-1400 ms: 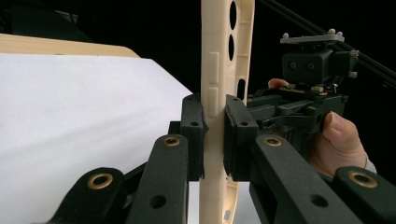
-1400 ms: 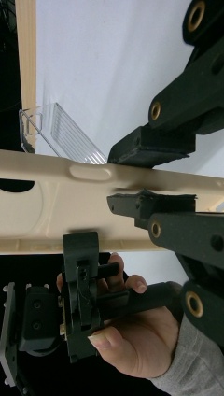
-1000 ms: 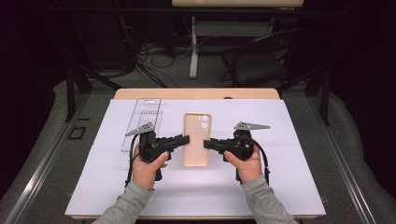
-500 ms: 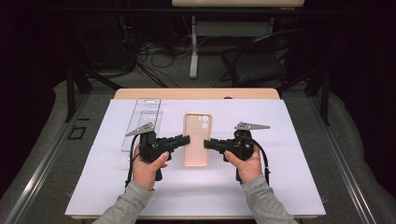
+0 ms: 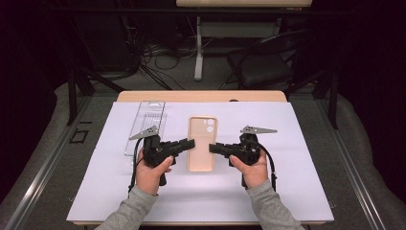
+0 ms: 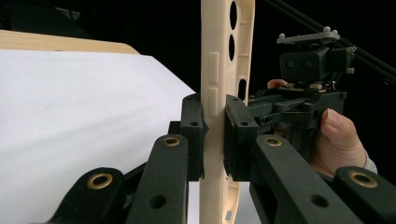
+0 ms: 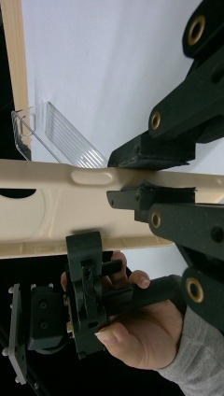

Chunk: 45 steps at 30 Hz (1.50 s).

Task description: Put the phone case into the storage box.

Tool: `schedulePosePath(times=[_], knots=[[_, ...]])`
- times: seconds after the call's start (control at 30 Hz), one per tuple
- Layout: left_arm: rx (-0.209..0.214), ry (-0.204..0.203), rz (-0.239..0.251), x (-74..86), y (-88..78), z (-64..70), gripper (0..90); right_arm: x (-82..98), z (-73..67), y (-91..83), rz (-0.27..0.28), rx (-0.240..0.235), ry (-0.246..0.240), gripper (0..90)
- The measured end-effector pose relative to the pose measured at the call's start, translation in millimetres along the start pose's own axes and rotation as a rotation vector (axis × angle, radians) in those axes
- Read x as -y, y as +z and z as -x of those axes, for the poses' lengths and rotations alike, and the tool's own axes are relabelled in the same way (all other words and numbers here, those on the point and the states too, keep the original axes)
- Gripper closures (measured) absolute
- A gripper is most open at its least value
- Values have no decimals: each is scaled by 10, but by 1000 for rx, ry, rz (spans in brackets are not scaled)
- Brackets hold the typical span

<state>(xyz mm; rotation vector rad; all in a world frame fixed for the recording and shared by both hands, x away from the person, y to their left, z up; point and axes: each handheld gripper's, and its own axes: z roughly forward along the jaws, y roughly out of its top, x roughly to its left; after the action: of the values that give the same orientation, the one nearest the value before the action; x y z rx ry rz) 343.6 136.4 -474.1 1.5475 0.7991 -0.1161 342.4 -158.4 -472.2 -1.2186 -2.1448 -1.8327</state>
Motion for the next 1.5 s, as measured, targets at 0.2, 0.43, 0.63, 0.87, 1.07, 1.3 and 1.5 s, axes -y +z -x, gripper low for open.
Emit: schedulePosePath(times=[0.2, 0.43, 0.63, 0.87, 1.07, 1.3, 1.5], knots=[[-1, -3, -4, 3, 3, -5, 805, 3, -9, -3, -4, 9, 5, 809], [-1, -9, -7, 8, 5, -19, 804, 11, -9, 3, -1, 14, 7, 811], [-2, -15, -4, 9, 6, -21, 803, 13, -11, 3, -1, 14, 8, 812], [-3, -12, -3, 8, 5, -20, 802, 18, -8, 6, 4, 11, 11, 813], [-5, -14, -3, 7, 5, -23, 800, 20, -10, 8, 7, 10, 8, 813], [-5, -14, 0, 6, 1, -22, 800, 20, -11, 6, 6, 5, 9, 814], [-3, -17, 3, 4, 0, -23, 795, 20, -14, 5, 7, 2, 8, 814]])
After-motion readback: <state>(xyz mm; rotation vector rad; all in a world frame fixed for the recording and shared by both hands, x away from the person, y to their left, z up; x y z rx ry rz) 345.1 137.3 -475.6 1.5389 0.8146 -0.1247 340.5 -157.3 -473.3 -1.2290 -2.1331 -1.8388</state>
